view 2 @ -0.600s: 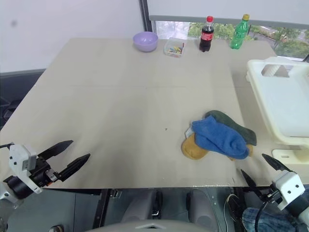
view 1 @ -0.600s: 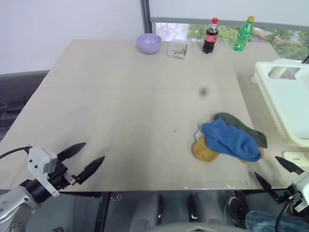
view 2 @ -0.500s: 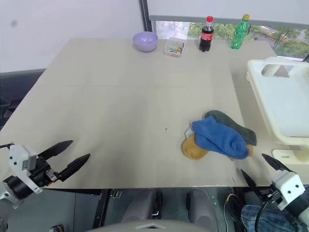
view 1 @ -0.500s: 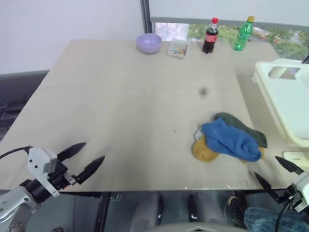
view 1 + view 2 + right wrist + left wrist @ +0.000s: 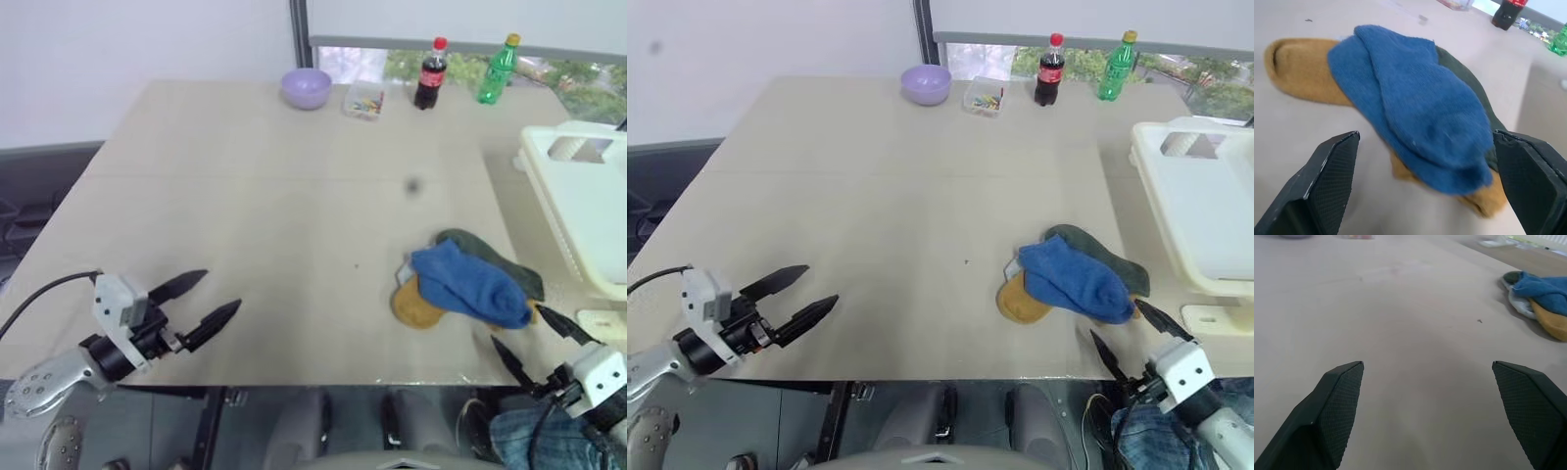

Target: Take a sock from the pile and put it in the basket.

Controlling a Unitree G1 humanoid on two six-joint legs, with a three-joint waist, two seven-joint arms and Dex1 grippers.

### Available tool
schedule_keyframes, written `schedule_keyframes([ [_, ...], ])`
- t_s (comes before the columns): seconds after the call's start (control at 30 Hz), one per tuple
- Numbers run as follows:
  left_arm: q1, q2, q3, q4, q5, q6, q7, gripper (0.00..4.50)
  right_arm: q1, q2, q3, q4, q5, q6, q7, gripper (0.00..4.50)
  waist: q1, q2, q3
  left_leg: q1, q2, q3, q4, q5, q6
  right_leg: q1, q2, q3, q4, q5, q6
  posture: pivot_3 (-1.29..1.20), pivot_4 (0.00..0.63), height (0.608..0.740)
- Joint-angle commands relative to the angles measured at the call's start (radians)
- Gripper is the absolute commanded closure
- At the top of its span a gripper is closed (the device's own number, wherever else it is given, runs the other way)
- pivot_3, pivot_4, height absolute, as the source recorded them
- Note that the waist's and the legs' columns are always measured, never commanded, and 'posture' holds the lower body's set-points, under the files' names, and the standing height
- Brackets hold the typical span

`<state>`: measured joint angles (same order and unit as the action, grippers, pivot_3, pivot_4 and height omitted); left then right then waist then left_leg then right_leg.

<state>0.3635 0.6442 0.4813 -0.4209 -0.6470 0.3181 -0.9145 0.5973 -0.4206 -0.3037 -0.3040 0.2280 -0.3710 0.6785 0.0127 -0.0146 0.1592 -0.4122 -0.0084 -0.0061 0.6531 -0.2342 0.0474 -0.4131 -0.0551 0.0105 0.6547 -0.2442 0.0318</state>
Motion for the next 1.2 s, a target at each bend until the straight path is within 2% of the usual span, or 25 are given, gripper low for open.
schedule_keyframes([
  [0.03, -0.034, 0.018, -0.033, 0.0, 0.025, -0.018, -0.009, 0.0, -0.01, 0.001, 0.016, -0.098, -0.025, 0.06, -0.054, 0.01, 0.001, 0.0, 0.0, 0.0, 0.0, 0.0, 0.0, 0.0, 0.0, 0.0, 0.0, 0.0, 0.0, 0.0, 0.0, 0.0, 0.15, 0.74],
  [0.17, -0.088, 0.018, -0.09, -0.018, 0.034, -0.001, 0.001, 0.0, -0.01, -0.026, 0.075, -0.195, -0.044, 0.117, -0.044, 0.01, 0.002, 0.0, -0.001, 0.0, 0.0, 0.0, 0.0, 0.0, 0.0, 0.0, 0.0, 0.0, 0.001, 0.0, 0.0, 0.0, 0.15, 0.74],
  [0.4, -0.207, 0.062, -0.154, -0.057, -0.029, 0.091, -0.004, 0.0, -0.121, -0.014, 0.174, -0.318, -0.076, 0.286, -0.115, 0.01, 0.001, 0.0, -0.001, 0.001, 0.0, 0.0, 0.001, 0.0, 0.0, 0.0, 0.001, 0.0, 0.002, 0.0, 0.0, 0.0, 0.15, 0.74],
  [0.57, -0.275, 0.031, -0.226, -0.063, -0.031, 0.098, 0.001, 0.0, -0.225, 0.006, 0.227, -0.343, -0.195, 0.47, -0.228, 0.01, 0.001, 0.0, -0.001, 0.001, -0.001, 0.0, 0.002, 0.0, 0.0, 0.0, 0.001, 0.0, 0.003, 0.0, 0.0, 0.0, 0.15, 0.74],
  [0.73, -0.29, 0.077, -0.229, -0.003, -0.029, 0.056, -0.125, 0.0, -0.433, -0.021, 0.326, -0.329, -0.214, 0.714, -0.207, 0.01, -0.005, 0.0, -0.001, 0.001, -0.001, 0.001, 0.002, 0.0, 0.0, 0.0, 0.002, 0.001, 0.004, 0.0, 0.0, 0.0, 0.15, 0.74],
  [0.93, -0.31, 0.107, -0.213, 0.014, -0.066, 0.081, -0.168, 0.0, -0.641, -0.044, 0.395, -0.331, -0.194, 0.968, -0.174, 0.01, 0.0, -0.001, 0.0, 0.001, -0.002, 0.001, 0.002, 0.0, 0.0, 0.0, 0.003, 0.0, 0.004, 0.0, 0.0, 0.0, 0.15, 0.74],
  [1.03, -0.299, 0.105, -0.218, 0.002, -0.059, 0.072, -0.171, 0.0, -0.731, -0.06, 0.43, -0.283, -0.235, 1.078, -0.198, 0.86, -0.001, -0.001, -0.001, 0.001, -0.003, 0.001, 0.002, 0.0, 0.0, 0.0, 0.002, 0.0, 0.004, 0.001, 0.0, 0.0, 0.15, 0.74],
  [1.13, -0.288, 0.108, -0.201, -0.01, -0.064, 0.072, -0.166, 0.0, -0.799, -0.074, 0.453, -0.27, -0.252, 1.175, -0.206, 2.25, -0.001, -0.001, 0.0, 0.0, -0.003, 0.0, 0.002, 0.0, 0.0, 0.0, 0.002, 0.0, 0.004, 0.001, 0.001, 0.0, 0.15, 0.74],
  [1.2, -0.278, 0.114, -0.187, -0.009, -0.065, 0.07, -0.169, 0.0, -0.832, -0.086, 0.469, -0.279, -0.254, 1.228, -0.201, 2.25, -0.001, -0.001, 0.0, 0.0, -0.003, 0.0, 0.002, 0.0, 0.0, -0.001, 0.002, -0.001, 0.004, 0.001, 0.002, 0.0, 0.15, 0.74],
])
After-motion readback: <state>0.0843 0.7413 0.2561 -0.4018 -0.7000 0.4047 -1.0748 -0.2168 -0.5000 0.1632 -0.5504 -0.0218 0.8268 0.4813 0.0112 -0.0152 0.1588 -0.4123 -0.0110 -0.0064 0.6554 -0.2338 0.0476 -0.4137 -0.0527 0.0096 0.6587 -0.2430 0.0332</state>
